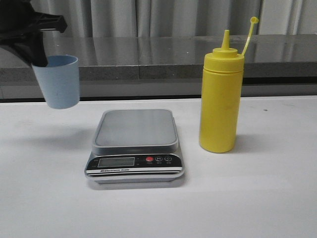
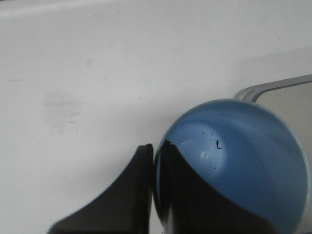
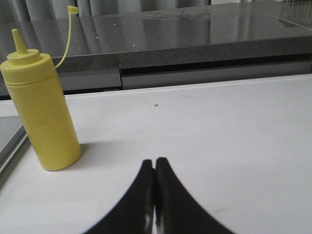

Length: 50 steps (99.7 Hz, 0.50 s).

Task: Pour seasoning into cup on scale with both arms
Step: 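Lift the blue cup with the left gripper and carry it over the scale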

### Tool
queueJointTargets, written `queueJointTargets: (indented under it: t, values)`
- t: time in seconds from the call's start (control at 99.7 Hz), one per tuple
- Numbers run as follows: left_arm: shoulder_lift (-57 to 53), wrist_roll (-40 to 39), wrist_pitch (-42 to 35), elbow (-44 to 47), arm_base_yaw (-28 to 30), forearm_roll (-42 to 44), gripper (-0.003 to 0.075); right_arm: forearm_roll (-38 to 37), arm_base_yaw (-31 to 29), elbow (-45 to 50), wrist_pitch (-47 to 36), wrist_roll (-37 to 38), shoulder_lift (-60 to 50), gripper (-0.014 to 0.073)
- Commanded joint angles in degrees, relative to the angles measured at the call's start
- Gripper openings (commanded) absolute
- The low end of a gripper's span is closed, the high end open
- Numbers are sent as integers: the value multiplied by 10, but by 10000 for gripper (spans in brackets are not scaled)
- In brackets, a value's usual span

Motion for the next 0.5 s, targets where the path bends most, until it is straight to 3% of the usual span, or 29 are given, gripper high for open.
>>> queueJointTargets:
  t: [0.0, 0.491]
  values:
    - [-26, -1, -15, -30, -21, -7, -20, -6, -2, -9, -43, -5, -13, -69]
    - [2, -1, -29, -33, -129, -7, -20, -6, -2, -9, -43, -5, -13, -69]
